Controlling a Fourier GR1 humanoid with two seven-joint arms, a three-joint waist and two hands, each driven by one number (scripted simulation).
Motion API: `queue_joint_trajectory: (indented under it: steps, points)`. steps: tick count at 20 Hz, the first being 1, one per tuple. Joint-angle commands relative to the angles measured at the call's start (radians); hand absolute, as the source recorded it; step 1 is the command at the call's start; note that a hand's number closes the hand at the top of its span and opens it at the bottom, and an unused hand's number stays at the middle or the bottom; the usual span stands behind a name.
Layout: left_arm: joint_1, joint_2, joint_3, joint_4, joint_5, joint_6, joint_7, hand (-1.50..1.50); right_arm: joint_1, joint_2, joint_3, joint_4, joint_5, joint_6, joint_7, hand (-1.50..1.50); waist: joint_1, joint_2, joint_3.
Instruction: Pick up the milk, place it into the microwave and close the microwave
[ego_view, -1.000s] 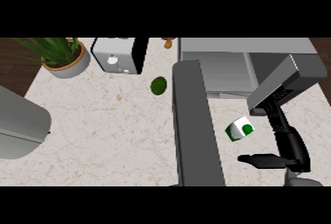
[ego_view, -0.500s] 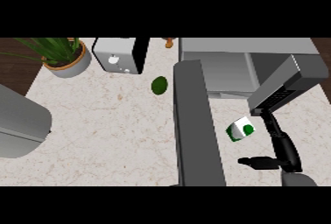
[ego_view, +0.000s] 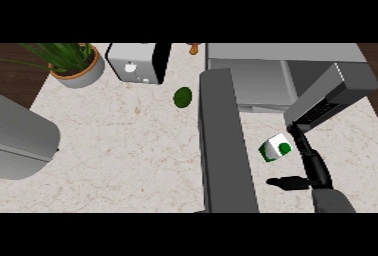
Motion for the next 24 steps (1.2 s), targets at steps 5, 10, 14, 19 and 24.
queue_joint_trajectory:
  steps: [5,10,14,19,24]
  points:
    - [0.038,-0.004,0.025,-0.051,0.093,-0.050,-0.022,-1.50,-0.103,-0.039,-0.054,0.224,-0.024,0.079,-0.139,-1.50,0.013,0.005,0.002]
    - [0.049,0.005,0.030,-0.077,0.132,-0.037,0.001,-1.50,-0.166,-0.011,-0.062,0.281,-0.032,0.112,-0.118,1.50,0.013,0.006,0.003]
    - [0.077,-0.015,0.004,-0.117,0.113,-0.044,0.005,-1.50,-0.185,-0.016,-0.035,0.289,0.000,0.100,-0.150,1.50,0.024,0.007,0.004]
    - [0.041,0.007,0.020,-0.073,0.142,-0.027,0.011,-1.50,-0.171,0.007,-0.039,0.294,-0.002,0.108,-0.222,1.50,0.015,0.008,0.003]
    - [0.042,0.017,0.036,-0.004,0.128,-0.091,-0.030,-1.50,-0.146,0.050,-0.099,0.304,-0.051,0.019,-0.229,1.50,0.010,0.006,0.002]
